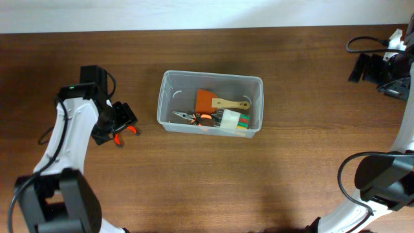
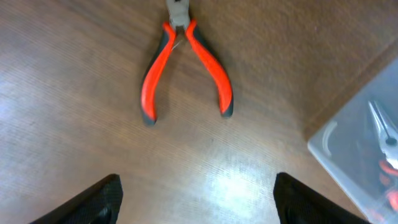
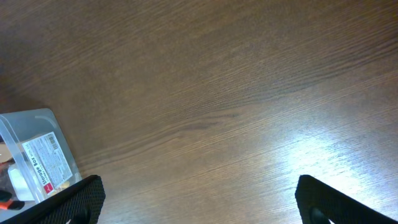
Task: Pack container
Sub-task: 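Lower left gripper onto the red-handled pliers and grasp them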
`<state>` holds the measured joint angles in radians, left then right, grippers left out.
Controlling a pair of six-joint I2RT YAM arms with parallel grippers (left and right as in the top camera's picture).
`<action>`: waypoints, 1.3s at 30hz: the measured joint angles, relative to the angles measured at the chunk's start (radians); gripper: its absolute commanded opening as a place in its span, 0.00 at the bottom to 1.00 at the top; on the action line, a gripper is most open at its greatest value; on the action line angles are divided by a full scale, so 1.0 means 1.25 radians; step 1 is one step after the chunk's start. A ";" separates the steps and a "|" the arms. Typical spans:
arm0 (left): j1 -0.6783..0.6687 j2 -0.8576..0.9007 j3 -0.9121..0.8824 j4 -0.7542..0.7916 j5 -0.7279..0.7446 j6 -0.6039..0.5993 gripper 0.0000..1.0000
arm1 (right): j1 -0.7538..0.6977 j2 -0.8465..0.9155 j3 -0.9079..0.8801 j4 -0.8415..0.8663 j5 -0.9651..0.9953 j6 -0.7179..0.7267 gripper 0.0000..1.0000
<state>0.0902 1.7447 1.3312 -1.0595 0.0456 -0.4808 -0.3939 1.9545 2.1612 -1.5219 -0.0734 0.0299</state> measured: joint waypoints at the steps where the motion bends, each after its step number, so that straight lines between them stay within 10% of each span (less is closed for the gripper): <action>1: 0.000 0.008 0.000 0.009 0.000 -0.007 0.79 | 0.000 0.000 0.000 0.000 0.000 0.000 0.99; 39: 0.000 0.217 0.002 0.129 0.027 -0.154 0.52 | 0.000 0.000 0.000 0.000 0.000 0.000 0.99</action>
<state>0.0902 2.0159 1.3331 -0.8982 0.0788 -0.6735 -0.3939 1.9545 2.1612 -1.5219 -0.0734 0.0303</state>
